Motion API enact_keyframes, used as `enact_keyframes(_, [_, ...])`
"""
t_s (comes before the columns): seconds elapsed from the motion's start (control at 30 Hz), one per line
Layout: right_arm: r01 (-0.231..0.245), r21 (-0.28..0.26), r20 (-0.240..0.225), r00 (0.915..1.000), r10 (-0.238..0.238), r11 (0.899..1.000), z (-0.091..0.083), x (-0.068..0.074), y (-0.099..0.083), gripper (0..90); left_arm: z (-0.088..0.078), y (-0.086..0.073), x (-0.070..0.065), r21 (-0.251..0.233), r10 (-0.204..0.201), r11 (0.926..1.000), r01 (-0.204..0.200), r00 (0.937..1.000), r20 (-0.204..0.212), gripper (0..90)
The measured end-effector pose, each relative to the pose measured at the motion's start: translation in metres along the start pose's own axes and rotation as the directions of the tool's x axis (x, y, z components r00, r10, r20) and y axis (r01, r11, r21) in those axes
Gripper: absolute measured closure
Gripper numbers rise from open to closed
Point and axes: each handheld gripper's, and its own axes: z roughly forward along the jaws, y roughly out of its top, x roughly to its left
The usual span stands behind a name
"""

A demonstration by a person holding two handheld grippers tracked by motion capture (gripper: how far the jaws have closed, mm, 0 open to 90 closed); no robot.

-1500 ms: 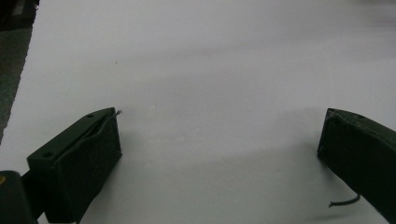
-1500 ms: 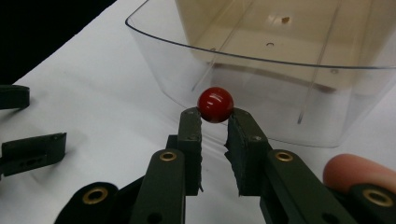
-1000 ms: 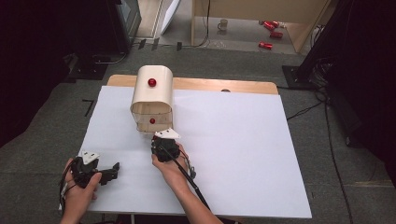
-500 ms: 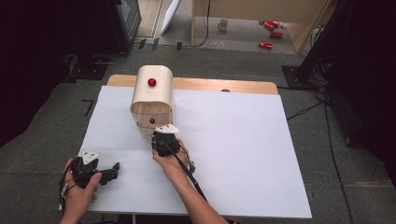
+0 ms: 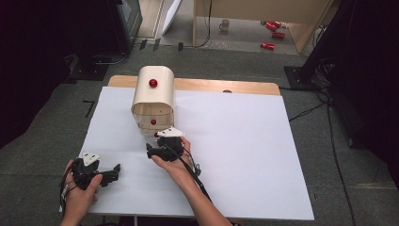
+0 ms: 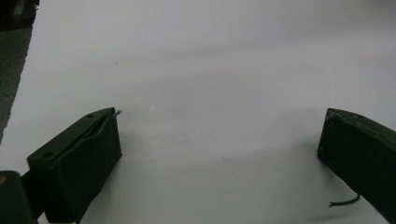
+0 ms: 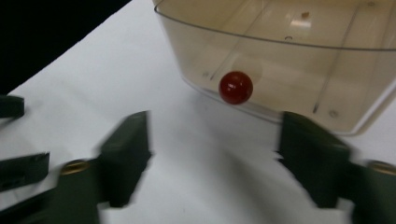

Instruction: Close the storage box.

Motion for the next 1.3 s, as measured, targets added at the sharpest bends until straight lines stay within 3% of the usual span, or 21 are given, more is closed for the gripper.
enact_keyframes(0.03, [0.013, 0.008, -0.008, 0.9999, -0.013, 1.0, -0.003, -0.001, 0.0, 12.0, 0.0, 0.0, 0.0, 0.0, 0.0, 1.0, 0.0, 1.0, 0.0, 0.0])
enact_keyframes(0.17, [0.041, 0.003, -0.042, 0.9983, -0.041, 0.999, -0.018, -0.007, -0.001, 0.2, 0.0, 0.0, 0.0, -0.001, -0.001, 1.0, 0.001, 1.0, 0.0, 0.0])
enact_keyframes(0.37, [0.069, -0.021, -0.039, 0.9968, -0.07, 0.997, -0.047, -0.018, 0.0, 0.0, 0.0, 0.0, 0.0, -0.001, -0.002, 1.0, 0.002, 1.0, 0.0, 0.0])
enact_keyframes(0.63, [0.065, -0.059, 0.003, 0.9979, -0.065, 0.996, -0.086, -0.04, 0.001, 0.0, 0.0, 0.0, 0.0, -0.003, -0.004, 1.0, 0.004, 1.0, 0.0, 0.0])
enact_keyframes(0.93, [0.031, -0.085, 0.071, 0.9972, -0.025, 0.996, -0.121, -0.069, -0.005, 0.0, 0.0, 0.0, 0.0, -0.003, -0.003, 1.0, 0.003, 1.0, -0.001, 0.0])
enact_keyframes(1.3, [-0.018, -0.109, 0.135, 0.9903, 0.033, 0.994, -0.158, -0.109, -0.023, 0.0, 0.0, 0.0, 0.0, -0.002, -0.001, 1.0, 0.001, 1.0, -0.001, 0.0])
